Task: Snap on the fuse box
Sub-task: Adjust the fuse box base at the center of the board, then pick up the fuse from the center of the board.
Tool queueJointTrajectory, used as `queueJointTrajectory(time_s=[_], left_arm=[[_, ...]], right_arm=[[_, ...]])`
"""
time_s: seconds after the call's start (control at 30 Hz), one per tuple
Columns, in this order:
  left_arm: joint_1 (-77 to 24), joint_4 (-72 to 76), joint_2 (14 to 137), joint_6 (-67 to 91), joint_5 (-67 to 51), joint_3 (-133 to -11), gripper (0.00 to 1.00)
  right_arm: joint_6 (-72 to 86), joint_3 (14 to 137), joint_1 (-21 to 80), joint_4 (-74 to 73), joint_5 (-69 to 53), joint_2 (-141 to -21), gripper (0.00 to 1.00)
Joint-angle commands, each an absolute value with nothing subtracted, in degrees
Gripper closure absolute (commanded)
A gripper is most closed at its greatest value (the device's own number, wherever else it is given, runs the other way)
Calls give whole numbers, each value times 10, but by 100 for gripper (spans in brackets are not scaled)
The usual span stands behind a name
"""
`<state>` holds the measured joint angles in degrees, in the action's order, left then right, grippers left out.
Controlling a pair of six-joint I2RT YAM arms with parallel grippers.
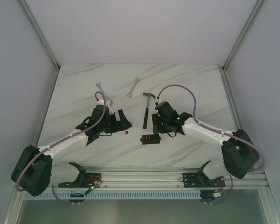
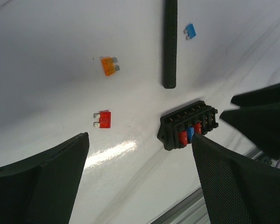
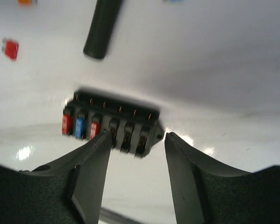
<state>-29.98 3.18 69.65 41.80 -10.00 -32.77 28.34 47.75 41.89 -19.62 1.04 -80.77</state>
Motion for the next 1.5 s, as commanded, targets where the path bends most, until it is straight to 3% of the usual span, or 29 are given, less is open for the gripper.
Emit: queueJointTrajectory(time_s=[0.0, 0.33, 0.63, 1.47], left_arm=[[-301, 25, 694, 424, -85, -340, 0], [-302, 20, 676, 434, -72, -323, 0], [-302, 16, 672, 432, -69, -318, 0], [-301, 14, 677, 431, -72, -323, 0]], right_arm=[[202, 558, 400, -201, 117, -849, 44], [160, 683, 367, -158, 172, -1016, 48], [163, 740, 365, -149, 173, -1096, 47], [132, 652, 354, -207, 151, -1043, 43]])
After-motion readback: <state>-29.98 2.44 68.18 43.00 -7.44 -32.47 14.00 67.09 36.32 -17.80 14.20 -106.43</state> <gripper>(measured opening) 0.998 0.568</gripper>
